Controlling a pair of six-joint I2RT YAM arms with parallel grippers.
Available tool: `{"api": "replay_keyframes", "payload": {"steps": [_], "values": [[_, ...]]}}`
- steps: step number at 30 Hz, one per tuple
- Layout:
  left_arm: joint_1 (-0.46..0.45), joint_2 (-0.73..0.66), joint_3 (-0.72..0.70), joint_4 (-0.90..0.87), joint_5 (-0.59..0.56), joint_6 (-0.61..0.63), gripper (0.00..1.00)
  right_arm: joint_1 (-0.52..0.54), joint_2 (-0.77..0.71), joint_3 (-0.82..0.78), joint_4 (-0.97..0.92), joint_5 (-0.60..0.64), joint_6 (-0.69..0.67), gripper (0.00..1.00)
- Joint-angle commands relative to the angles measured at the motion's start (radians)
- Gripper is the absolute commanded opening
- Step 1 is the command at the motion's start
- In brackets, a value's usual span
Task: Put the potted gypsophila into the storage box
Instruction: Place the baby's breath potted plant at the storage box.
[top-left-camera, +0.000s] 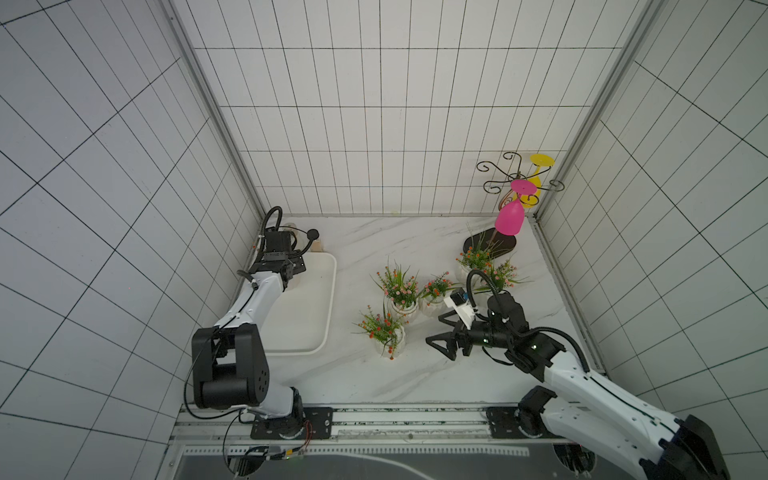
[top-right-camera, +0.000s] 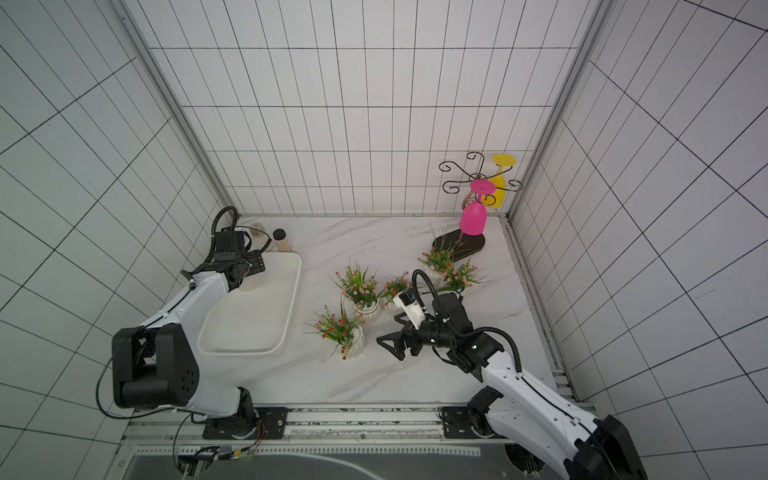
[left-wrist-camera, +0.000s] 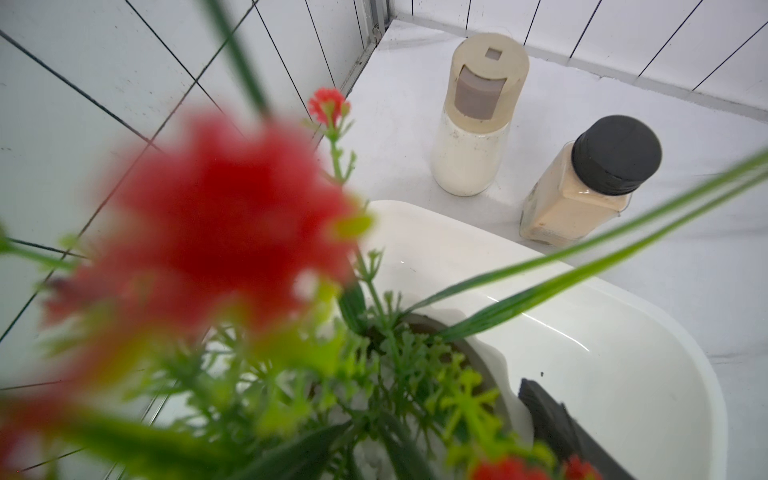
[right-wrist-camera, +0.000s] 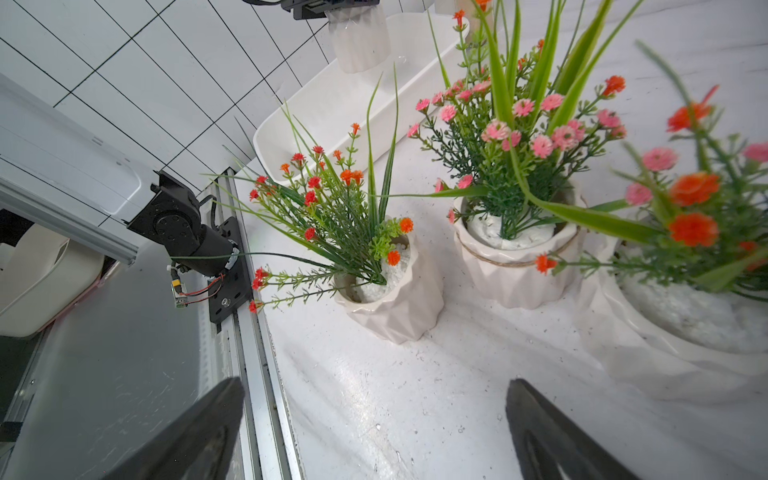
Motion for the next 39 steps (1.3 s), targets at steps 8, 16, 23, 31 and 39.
{"api": "replay_keyframes", "payload": {"steps": [8,16,23,31,39], "values": [[0.021,0.068,-0.015,0.139,-0.003,-0.009,0.62,-0.01,-0.009,0.059,0.006,-0.016,-0.032,0.99],[0.025,0.11,-0.055,0.202,0.004,-0.024,0.63,-0.01,-0.008,0.062,0.008,-0.008,-0.029,0.99],[0.025,0.132,-0.067,0.189,-0.01,-0.018,0.71,-0.01,0.003,0.068,0.006,-0.008,-0.035,0.99],[0.023,0.128,-0.091,0.147,0.0,-0.031,0.78,-0.011,-0.002,0.093,-0.014,0.006,-0.05,0.99],[0.02,0.138,-0.104,0.135,0.015,-0.034,0.83,-0.011,-0.027,0.093,-0.038,0.036,-0.045,0.99]]}}
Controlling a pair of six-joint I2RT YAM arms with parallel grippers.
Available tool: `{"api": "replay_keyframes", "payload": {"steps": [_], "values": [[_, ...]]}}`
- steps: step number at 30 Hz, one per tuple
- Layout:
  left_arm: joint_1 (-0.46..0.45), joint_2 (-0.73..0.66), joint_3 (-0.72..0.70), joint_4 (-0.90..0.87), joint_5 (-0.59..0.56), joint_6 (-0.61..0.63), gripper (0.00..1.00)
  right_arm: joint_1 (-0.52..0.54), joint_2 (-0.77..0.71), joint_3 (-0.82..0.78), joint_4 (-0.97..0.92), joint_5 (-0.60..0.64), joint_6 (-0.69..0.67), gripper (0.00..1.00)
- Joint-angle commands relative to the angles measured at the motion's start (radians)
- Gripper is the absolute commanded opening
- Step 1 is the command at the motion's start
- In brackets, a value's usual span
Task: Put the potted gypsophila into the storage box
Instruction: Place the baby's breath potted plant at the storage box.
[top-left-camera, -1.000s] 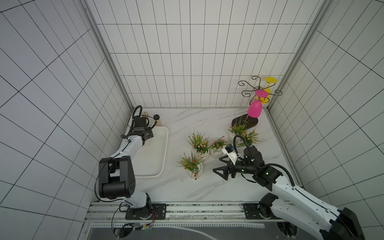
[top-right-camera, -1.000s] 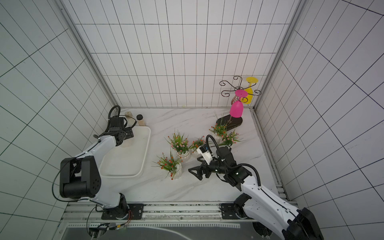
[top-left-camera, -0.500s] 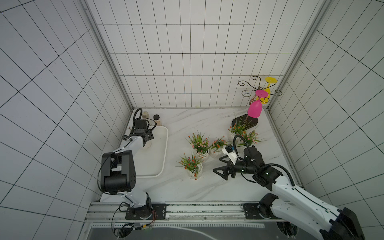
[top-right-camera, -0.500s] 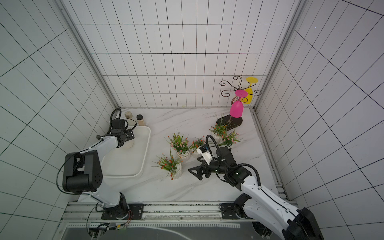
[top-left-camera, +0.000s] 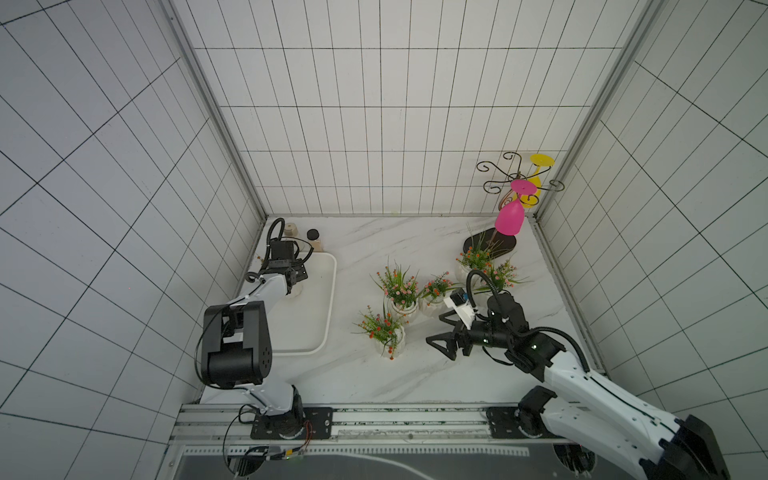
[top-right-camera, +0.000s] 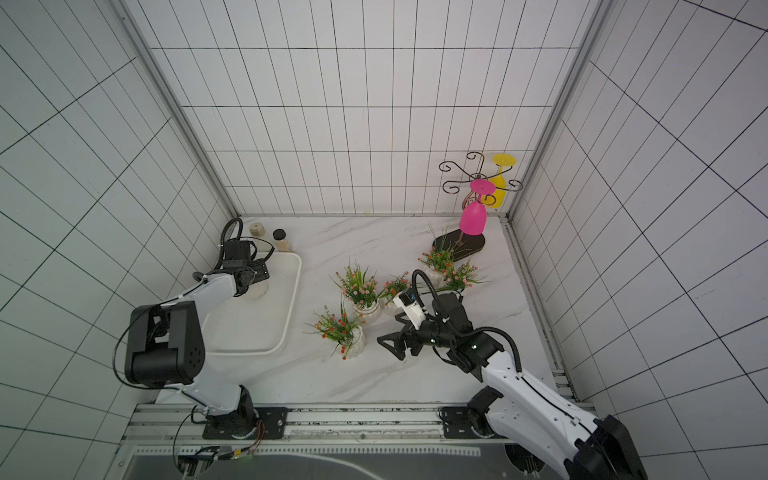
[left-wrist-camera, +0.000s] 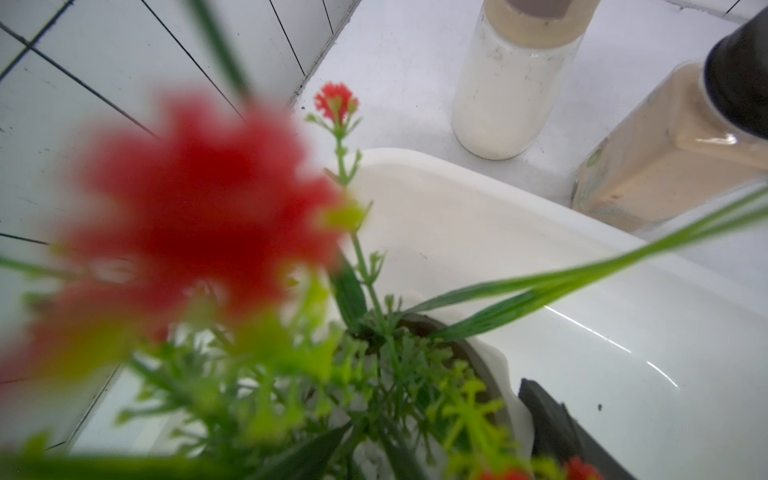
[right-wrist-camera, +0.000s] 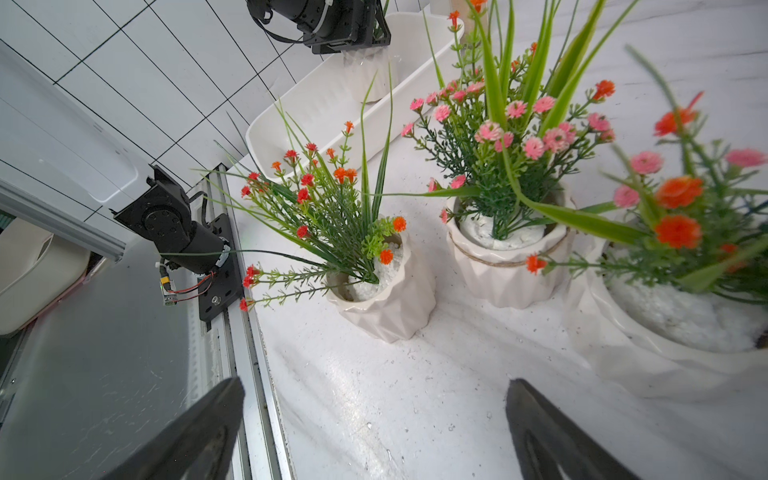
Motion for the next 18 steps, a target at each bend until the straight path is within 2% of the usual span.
{"api": "replay_keyframes", "payload": {"steps": [1,10,14,18], "values": [[-0.003,0.012,-0.02,-0.029,0.01,-0.012,0.84,-0.01,-0.027,0.09,-0.02,0.014,-0.019,0.99],[-0.013,0.006,0.006,-0.115,-0.008,-0.004,0.94,-0.01,-0.056,0.087,-0.032,0.027,-0.008,0.99],[-0.012,-0.068,0.01,-0.141,0.022,0.012,0.96,-0.011,-0.07,0.087,-0.048,0.035,-0.005,0.99],[-0.012,-0.14,0.041,-0.249,0.056,0.022,0.97,-0.01,-0.093,0.087,-0.078,0.066,0.003,0.99]]}}
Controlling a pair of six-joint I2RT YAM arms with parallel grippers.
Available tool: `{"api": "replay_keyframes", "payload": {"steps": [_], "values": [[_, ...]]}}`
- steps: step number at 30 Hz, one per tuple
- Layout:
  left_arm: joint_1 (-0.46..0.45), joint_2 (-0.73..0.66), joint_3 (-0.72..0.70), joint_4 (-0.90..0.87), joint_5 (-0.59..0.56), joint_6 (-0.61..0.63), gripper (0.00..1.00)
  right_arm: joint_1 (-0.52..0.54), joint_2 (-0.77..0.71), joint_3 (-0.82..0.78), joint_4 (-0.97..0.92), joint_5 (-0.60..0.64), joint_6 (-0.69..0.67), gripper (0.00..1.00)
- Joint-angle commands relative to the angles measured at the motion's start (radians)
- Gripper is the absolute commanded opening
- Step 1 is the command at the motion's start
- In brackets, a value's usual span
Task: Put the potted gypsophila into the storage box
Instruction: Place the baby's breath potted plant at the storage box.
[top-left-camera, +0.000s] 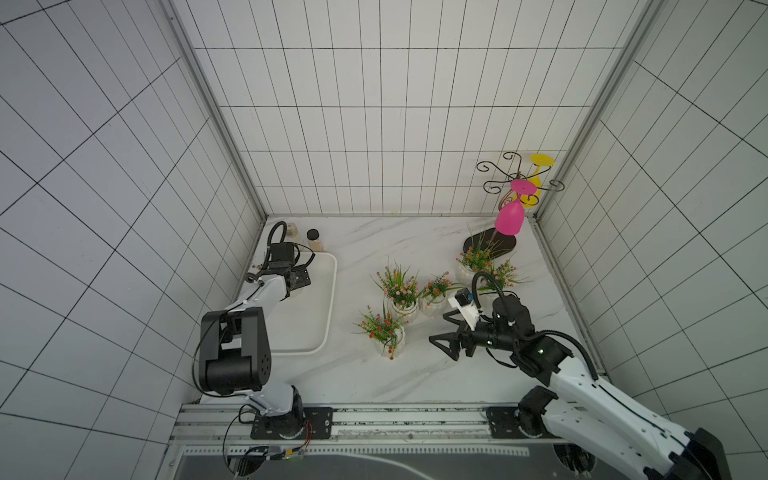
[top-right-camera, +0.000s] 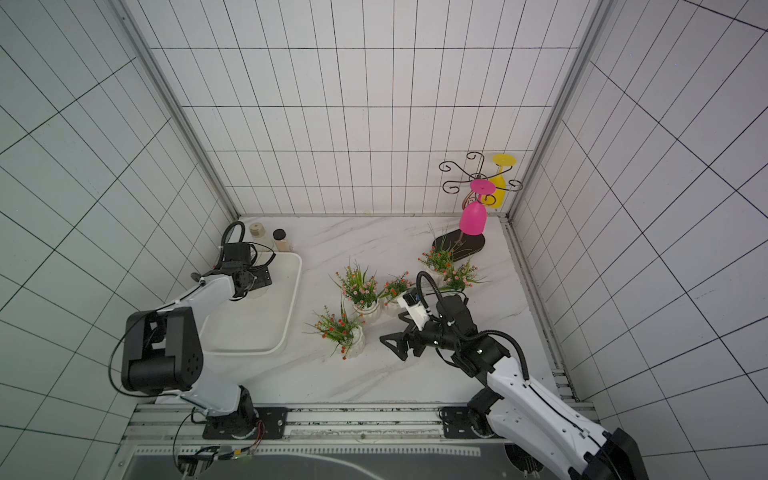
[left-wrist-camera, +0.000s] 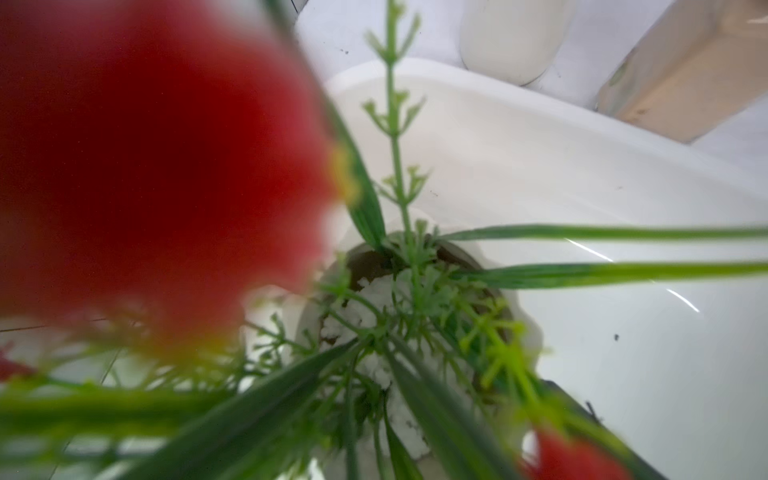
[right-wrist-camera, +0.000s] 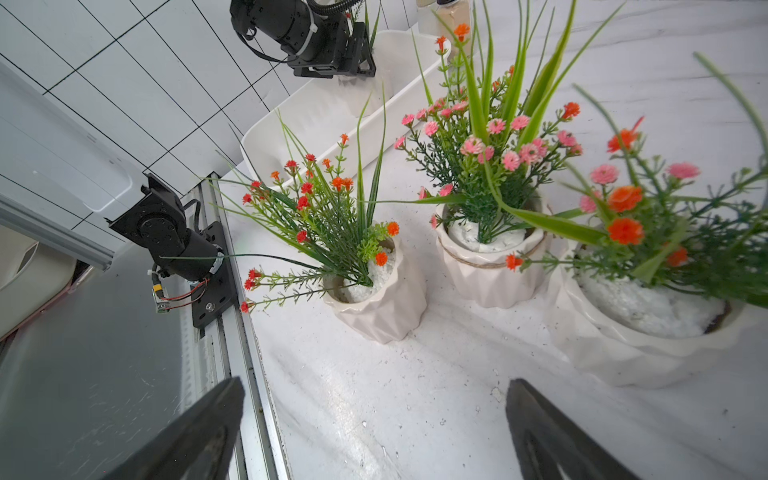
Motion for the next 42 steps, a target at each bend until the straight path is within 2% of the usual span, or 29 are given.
{"api": "replay_keyframes", "payload": {"steps": [1,9,14,18,20,23,31,35,39,42], "values": [[-0.003,-0.081,0.049,-0.11,0.05,0.017,0.97,-0.011,-0.025,0.087,-0.045,0.032,-0.002,0.99],[-0.03,-0.275,0.043,-0.234,0.256,-0.009,0.97,-0.013,-0.051,0.095,-0.088,0.04,-0.001,0.99],[-0.173,-0.354,0.071,-0.323,0.267,0.009,0.97,-0.014,-0.054,0.103,-0.111,0.044,0.008,0.99],[-0.329,-0.389,0.093,-0.383,0.287,0.053,0.96,-0.021,-0.048,0.115,-0.131,0.036,0.029,0.99],[-0.389,-0.4,0.105,-0.429,0.293,0.038,0.96,-0.024,-0.043,0.125,-0.147,0.042,0.039,0.99],[-0.465,-0.421,0.121,-0.478,0.369,0.009,0.96,-0.03,-0.046,0.13,-0.161,0.049,0.042,0.99],[-0.69,-0.472,0.189,-0.562,0.396,-0.145,0.97,-0.043,-0.034,0.126,-0.166,0.052,0.057,0.99],[-0.717,-0.518,0.186,-0.573,0.425,-0.218,0.97,-0.044,-0.05,0.115,-0.171,0.045,0.057,0.99],[-0.718,-0.605,0.17,-0.607,0.465,-0.156,0.97,-0.046,-0.066,0.104,-0.181,0.04,0.056,0.99],[-0.742,-0.668,0.161,-0.635,0.447,-0.133,0.97,-0.048,-0.068,0.1,-0.181,0.039,0.057,0.99]]}}
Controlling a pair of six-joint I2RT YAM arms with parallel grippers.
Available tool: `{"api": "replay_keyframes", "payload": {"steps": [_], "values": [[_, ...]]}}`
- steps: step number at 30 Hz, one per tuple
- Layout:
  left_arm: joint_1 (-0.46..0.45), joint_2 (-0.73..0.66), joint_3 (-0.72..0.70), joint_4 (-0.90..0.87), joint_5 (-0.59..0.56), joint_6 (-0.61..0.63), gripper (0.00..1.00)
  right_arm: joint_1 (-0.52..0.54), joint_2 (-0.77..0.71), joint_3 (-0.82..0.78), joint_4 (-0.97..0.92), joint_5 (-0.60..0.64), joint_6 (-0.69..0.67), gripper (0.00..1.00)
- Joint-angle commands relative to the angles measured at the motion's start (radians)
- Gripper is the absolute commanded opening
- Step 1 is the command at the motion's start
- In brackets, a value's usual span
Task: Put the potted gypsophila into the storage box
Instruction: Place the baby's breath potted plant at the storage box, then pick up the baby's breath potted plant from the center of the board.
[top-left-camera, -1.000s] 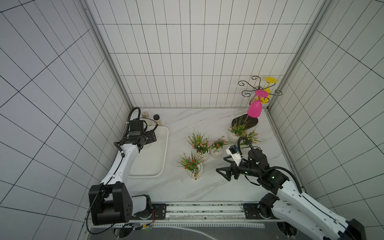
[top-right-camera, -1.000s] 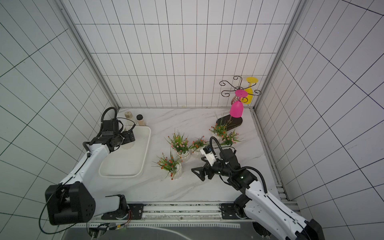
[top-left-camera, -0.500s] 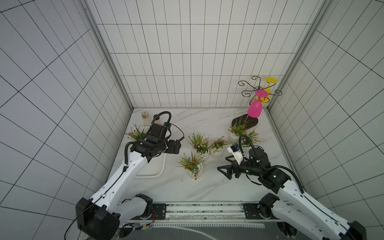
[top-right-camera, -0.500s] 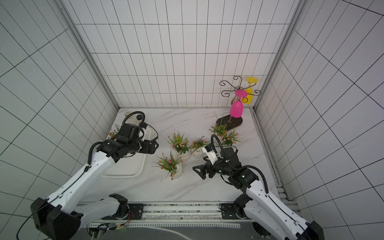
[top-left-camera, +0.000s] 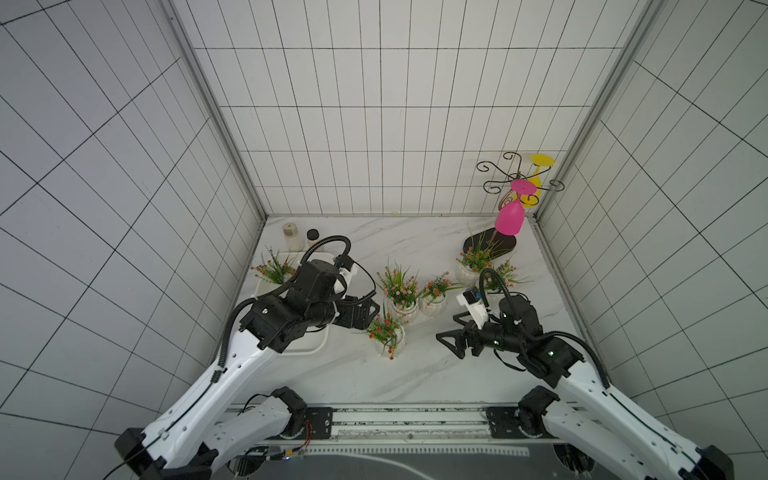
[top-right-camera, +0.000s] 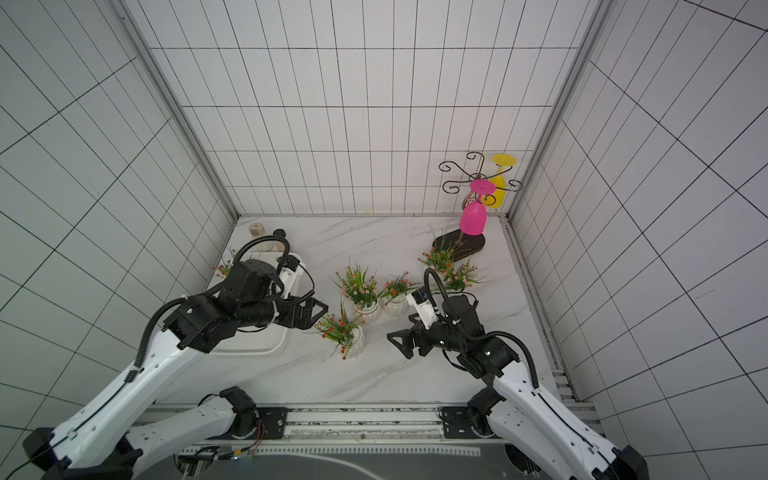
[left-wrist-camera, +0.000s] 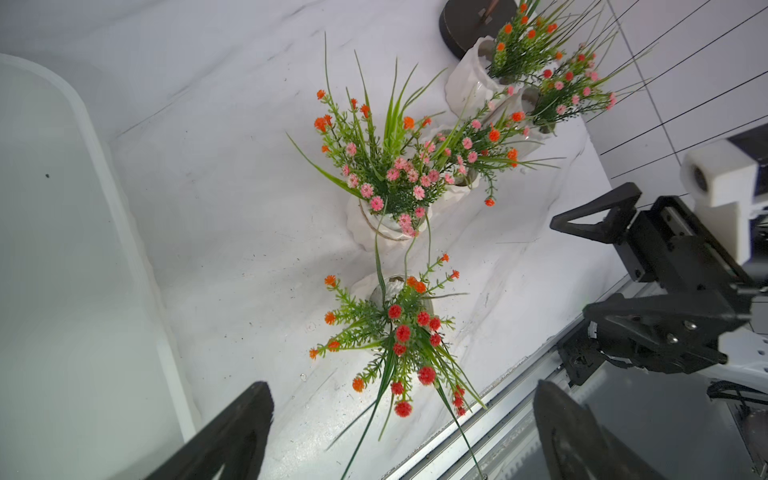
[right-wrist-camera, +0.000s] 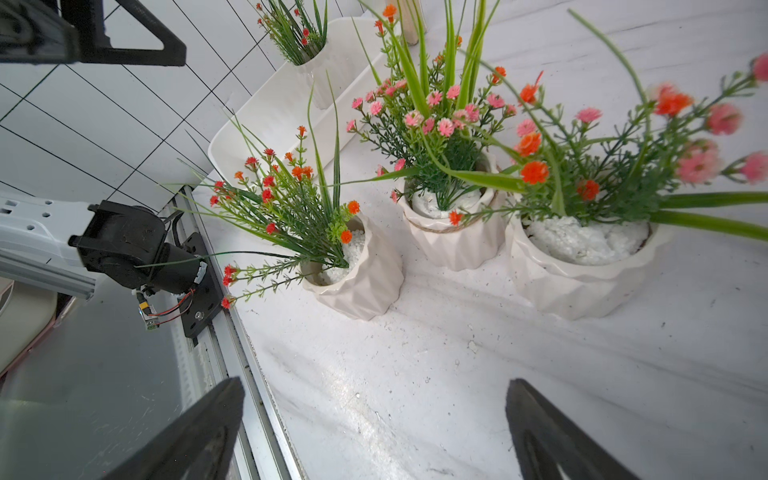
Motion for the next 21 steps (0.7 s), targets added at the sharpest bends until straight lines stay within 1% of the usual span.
{"api": "replay_keyframes", "payload": {"steps": [1,3,5,10,13,15,17,21], "values": [[-0.042,-0.07,-0.014,-0.042,-0.016,0.011,0.97,-0.009,-0.009,0.06,-0.018,-0.008,0.001,0.99],[-0.099,-0.103,-0.031,-0.044,-0.078,-0.012,0.97,-0.009,-0.003,0.063,-0.017,-0.006,0.003,0.99],[-0.18,-0.12,-0.055,-0.044,-0.151,-0.047,0.97,-0.01,0.003,0.068,-0.016,-0.007,0.003,0.99],[-0.457,-0.112,-0.106,-0.031,-0.376,-0.172,0.97,-0.01,0.025,0.077,-0.009,-0.013,0.004,0.99],[-0.601,-0.078,-0.134,-0.025,-0.489,-0.241,0.97,-0.011,0.027,0.076,-0.006,-0.015,0.007,0.99],[-0.656,-0.048,-0.162,-0.023,-0.527,-0.292,0.97,-0.011,0.024,0.072,0.0,-0.013,0.01,1.0],[-0.689,-0.035,-0.208,0.002,-0.539,-0.357,0.97,-0.011,0.024,0.07,0.001,-0.012,0.012,0.99],[-0.789,-0.057,-0.306,0.096,-0.591,-0.458,0.97,-0.012,0.025,0.068,0.002,-0.011,0.013,0.99]]}}
